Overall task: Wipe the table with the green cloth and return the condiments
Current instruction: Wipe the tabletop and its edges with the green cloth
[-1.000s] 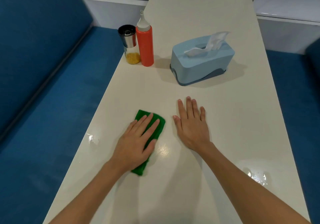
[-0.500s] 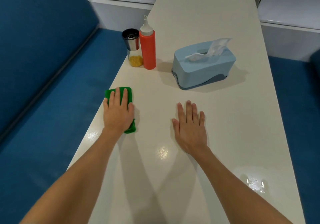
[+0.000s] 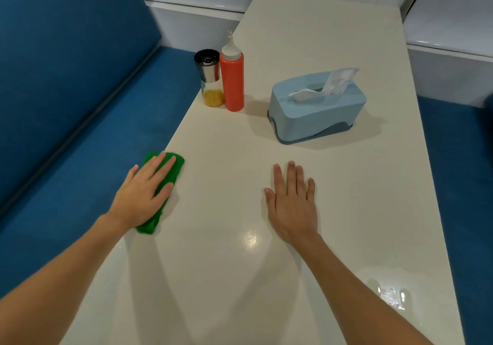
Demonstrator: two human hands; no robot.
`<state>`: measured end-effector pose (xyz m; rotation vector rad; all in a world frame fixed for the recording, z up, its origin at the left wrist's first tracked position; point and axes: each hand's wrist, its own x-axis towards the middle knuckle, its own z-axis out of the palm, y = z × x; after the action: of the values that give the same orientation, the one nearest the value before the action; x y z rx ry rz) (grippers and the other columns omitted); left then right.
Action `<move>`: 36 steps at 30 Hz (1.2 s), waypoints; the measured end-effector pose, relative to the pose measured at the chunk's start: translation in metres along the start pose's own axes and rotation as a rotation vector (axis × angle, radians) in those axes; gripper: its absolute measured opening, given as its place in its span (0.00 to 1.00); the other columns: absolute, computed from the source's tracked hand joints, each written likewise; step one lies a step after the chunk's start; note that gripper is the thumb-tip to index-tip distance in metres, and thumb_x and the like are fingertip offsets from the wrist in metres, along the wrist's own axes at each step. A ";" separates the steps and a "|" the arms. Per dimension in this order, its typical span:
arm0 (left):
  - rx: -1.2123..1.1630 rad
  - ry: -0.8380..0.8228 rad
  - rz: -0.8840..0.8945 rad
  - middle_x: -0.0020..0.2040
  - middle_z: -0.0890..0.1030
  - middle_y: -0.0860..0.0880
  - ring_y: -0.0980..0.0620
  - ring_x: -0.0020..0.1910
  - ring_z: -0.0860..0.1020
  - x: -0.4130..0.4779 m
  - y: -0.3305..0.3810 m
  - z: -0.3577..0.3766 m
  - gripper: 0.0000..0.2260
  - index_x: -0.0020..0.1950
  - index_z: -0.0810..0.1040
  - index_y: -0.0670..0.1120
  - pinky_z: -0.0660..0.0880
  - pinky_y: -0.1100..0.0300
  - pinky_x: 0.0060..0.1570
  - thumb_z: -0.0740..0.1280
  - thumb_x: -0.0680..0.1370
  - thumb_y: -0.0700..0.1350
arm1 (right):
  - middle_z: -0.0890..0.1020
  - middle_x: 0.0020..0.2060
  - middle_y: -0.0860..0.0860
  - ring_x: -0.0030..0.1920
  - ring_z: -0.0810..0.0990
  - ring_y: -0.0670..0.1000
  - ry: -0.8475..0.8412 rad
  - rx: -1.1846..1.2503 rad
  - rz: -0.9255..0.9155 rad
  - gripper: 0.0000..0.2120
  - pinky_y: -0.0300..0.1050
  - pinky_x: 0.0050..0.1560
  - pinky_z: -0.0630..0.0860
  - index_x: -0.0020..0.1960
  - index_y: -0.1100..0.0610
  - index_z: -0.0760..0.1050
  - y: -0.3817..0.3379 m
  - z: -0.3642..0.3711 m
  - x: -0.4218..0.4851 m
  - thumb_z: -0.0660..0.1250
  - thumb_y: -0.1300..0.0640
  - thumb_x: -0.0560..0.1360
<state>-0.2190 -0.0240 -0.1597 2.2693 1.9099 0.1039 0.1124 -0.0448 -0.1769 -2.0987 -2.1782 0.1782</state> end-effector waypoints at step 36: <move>-0.059 -0.032 0.144 0.79 0.52 0.56 0.56 0.77 0.52 -0.069 0.077 0.016 0.25 0.78 0.55 0.57 0.43 0.51 0.75 0.49 0.80 0.60 | 0.45 0.77 0.55 0.77 0.41 0.54 -0.088 0.126 -0.055 0.26 0.55 0.74 0.39 0.78 0.50 0.43 0.009 -0.010 0.000 0.38 0.45 0.81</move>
<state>-0.1541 -0.1054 -0.1580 2.3525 1.7040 0.1393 0.1226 -0.0442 -0.1686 -1.9969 -2.2072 0.3982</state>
